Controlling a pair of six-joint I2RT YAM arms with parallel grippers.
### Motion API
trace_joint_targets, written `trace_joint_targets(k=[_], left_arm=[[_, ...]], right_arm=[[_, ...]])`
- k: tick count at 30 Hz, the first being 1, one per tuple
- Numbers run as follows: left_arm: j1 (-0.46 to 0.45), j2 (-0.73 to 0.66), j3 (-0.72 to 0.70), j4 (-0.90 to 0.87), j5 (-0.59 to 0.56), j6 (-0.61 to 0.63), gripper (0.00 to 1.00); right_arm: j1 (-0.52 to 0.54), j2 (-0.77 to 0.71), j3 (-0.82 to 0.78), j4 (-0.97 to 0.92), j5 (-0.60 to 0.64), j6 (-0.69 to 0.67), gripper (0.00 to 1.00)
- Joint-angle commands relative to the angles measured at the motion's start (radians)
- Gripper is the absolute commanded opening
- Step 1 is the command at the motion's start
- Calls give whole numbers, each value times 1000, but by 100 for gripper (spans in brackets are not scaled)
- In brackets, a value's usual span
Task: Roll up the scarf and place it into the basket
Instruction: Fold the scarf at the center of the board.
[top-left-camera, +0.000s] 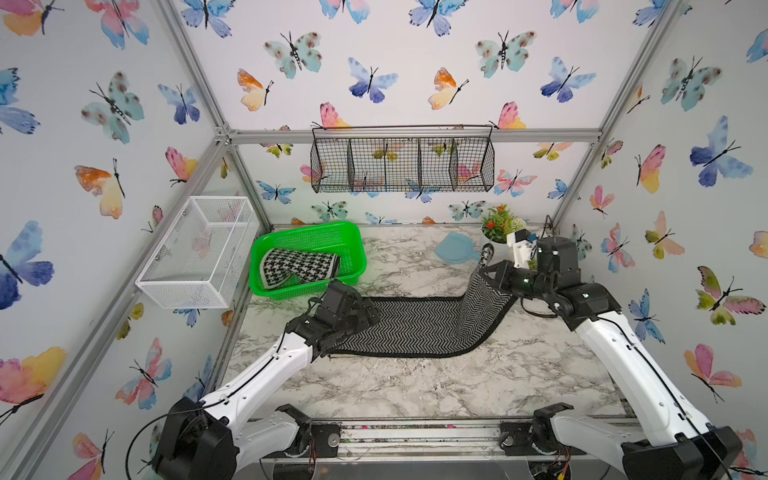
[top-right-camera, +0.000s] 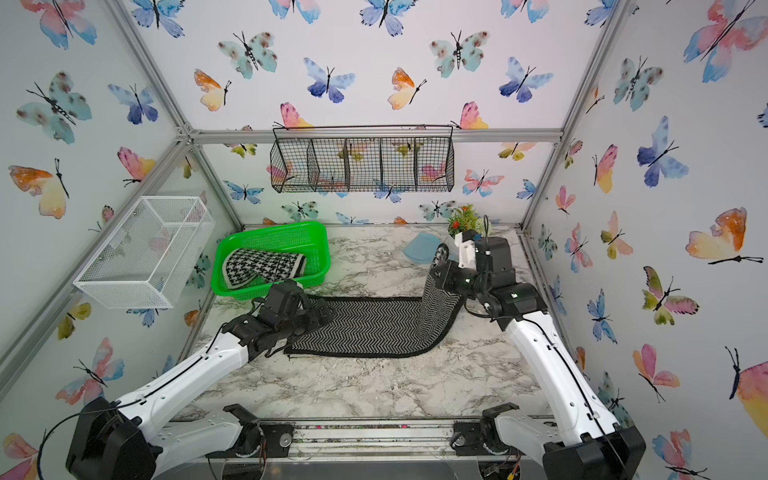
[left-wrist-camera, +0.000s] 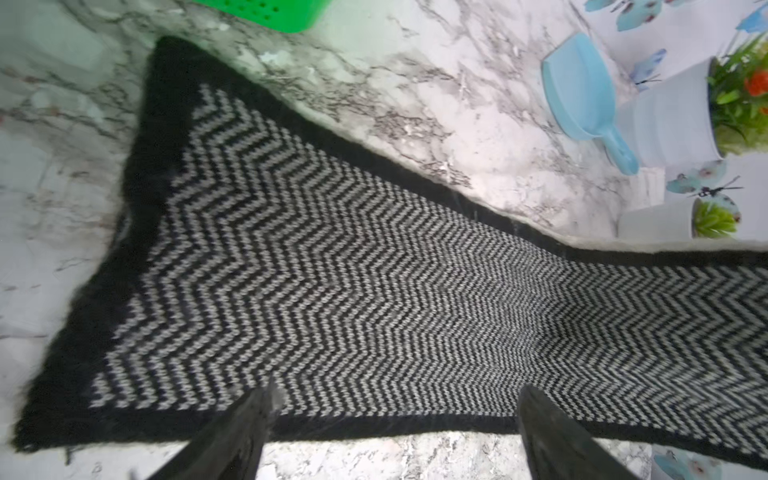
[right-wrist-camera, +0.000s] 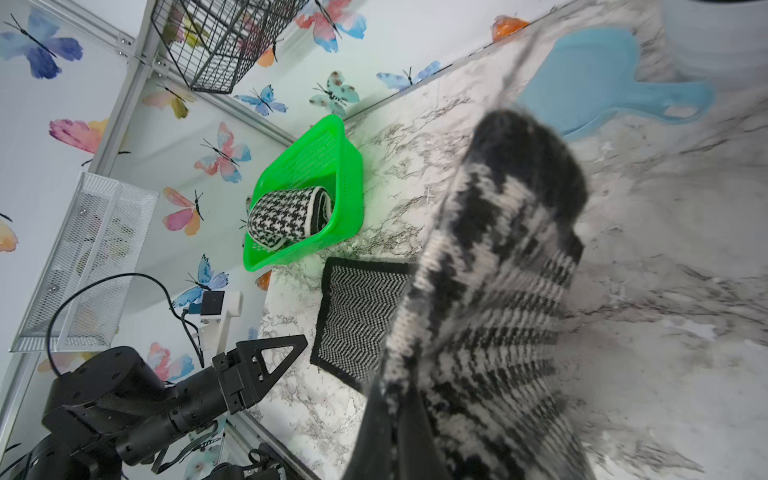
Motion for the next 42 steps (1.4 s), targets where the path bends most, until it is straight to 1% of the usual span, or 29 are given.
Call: trace_joint_targets(k=[1,4,7,10,14,16,18,21,26,33,40,42], left_arm=[[-42,29,17,29,31,-14,94],[-46,44,-17,69,18,-23,94],[-42,47,-25,45,-23,-23,94],[-24,3,-36,9,-54,-24,94],[62,-90,-36,-90,-114,-3,94],[120,-132,-38,-128,-108,22,95],[176,-174,-48,-156,-92,39,95],[228,-226,-71,-159,-70,58,95],[276,-260,-86,-157,-33,87,95],[295,-250,-103,-145,-8,108,95],[304,-259,-108,-150,-13,114,95],[307,-265,-102,-157,-15,118,95]], right_arm=[[99,21,18,103,88,102,1],[214,65,18,150,123,146,1],[333,121,8,222,169,195,1],[414,191,-14,323,161,253,1],[510,300,18,391,203,286,1],[538,347,28,444,204,306,1],[563,416,67,469,206,316,1],[590,530,135,506,206,329,1],[610,685,222,563,188,364,1],[613,764,255,640,205,409,2],[616,838,313,667,185,433,2],[619,864,312,702,159,451,2]])
